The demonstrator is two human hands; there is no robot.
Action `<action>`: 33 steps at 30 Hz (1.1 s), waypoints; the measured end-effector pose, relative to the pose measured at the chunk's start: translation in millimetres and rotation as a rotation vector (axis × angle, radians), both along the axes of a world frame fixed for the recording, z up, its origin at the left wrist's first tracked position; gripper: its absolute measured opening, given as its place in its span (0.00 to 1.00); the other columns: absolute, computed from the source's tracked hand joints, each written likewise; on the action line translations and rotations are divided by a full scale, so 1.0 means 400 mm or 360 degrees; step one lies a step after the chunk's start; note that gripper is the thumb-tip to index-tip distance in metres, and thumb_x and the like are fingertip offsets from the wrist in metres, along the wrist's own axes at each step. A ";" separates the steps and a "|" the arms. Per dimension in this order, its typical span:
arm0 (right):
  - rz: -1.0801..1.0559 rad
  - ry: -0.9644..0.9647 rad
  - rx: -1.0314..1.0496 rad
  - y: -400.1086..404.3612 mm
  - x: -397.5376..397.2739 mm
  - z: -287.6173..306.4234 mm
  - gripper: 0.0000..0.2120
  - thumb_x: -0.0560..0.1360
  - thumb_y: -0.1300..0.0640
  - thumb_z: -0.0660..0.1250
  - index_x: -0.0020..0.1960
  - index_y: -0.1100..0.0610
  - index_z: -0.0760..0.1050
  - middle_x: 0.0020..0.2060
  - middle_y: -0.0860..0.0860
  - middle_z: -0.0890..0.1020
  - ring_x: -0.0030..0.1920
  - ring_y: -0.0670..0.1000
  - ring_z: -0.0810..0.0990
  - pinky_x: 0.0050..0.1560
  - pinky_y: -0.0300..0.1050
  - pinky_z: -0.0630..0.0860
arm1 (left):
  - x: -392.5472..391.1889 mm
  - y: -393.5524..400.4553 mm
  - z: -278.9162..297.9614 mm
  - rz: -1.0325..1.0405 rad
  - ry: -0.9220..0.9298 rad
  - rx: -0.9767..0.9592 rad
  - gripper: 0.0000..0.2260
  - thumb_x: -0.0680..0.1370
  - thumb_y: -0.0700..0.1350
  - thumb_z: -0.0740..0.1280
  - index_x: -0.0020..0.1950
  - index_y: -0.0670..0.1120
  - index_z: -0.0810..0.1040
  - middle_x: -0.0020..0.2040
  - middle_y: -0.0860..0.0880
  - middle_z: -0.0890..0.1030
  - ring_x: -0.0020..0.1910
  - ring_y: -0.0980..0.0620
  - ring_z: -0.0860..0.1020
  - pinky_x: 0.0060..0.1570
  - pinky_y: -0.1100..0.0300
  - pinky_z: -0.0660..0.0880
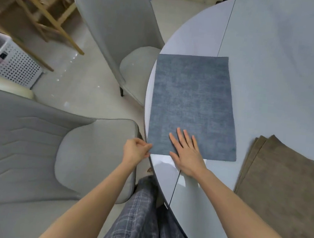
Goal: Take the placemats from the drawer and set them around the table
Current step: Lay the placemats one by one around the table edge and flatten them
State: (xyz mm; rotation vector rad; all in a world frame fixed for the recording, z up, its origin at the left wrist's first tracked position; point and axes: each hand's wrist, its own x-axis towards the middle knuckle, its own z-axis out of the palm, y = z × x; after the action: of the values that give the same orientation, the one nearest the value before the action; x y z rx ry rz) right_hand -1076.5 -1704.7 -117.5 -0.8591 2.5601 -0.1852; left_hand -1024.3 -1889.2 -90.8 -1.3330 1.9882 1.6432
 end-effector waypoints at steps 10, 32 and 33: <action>0.0111 -0.0027 0.0123 0.056 -0.023 0.030 0.33 0.72 0.35 0.33 0.75 0.41 0.34 0.73 0.41 0.33 0.76 0.47 0.35 0.74 0.53 0.32 | -0.072 -0.018 0.075 -0.1003 -0.0434 -0.0728 0.16 0.73 0.51 0.74 0.36 0.43 0.71 0.34 0.46 0.76 0.32 0.47 0.76 0.29 0.58 0.73; -0.0930 0.0056 0.0020 -0.011 -0.808 0.018 0.28 0.82 0.48 0.50 0.78 0.56 0.47 0.78 0.55 0.47 0.77 0.55 0.46 0.75 0.56 0.44 | -0.823 -0.018 -0.055 -0.1932 0.0158 -0.1312 0.38 0.77 0.67 0.52 0.79 0.51 0.39 0.79 0.46 0.36 0.76 0.41 0.34 0.72 0.36 0.35; -0.1001 0.0095 -0.0052 -0.009 -0.831 0.019 0.27 0.81 0.50 0.52 0.77 0.57 0.51 0.77 0.57 0.49 0.77 0.57 0.49 0.75 0.56 0.47 | -0.846 -0.008 -0.053 -0.1968 0.0155 -0.1263 0.39 0.76 0.68 0.53 0.79 0.52 0.38 0.78 0.46 0.35 0.76 0.40 0.33 0.72 0.35 0.35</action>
State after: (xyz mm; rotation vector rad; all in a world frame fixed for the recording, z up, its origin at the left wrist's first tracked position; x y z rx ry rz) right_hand -1408.7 -1708.3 -109.7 -0.0416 2.8085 -0.3903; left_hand -1362.6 -1892.3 -112.0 0.0768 2.6961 0.3441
